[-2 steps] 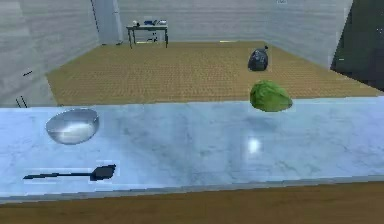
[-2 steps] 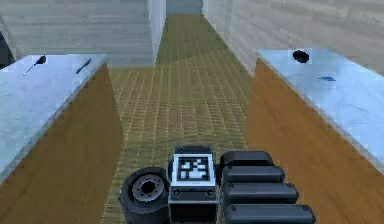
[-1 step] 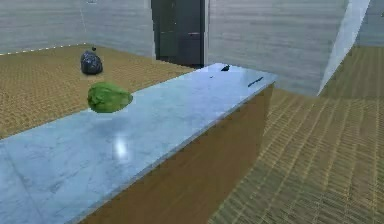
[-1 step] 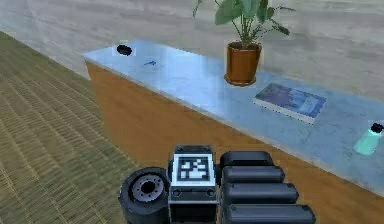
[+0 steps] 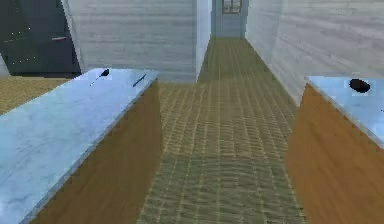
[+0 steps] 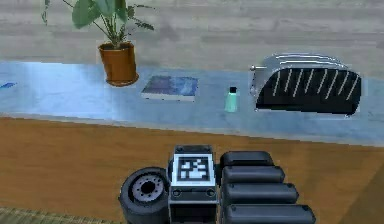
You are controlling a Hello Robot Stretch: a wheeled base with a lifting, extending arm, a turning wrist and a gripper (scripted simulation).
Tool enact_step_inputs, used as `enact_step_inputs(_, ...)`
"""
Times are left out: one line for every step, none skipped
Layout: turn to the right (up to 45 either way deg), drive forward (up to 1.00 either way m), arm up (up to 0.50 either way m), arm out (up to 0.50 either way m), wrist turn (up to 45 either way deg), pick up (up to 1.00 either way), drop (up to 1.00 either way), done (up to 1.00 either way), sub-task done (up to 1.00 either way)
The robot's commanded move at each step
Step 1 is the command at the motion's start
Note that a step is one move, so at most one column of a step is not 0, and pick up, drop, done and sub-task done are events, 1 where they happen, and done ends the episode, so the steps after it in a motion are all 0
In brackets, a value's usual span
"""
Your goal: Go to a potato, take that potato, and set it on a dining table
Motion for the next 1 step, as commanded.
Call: enact_step_inputs(0.0,1.00,0.00,0.00,0.0,0.00,0.00,0.00,0.00)
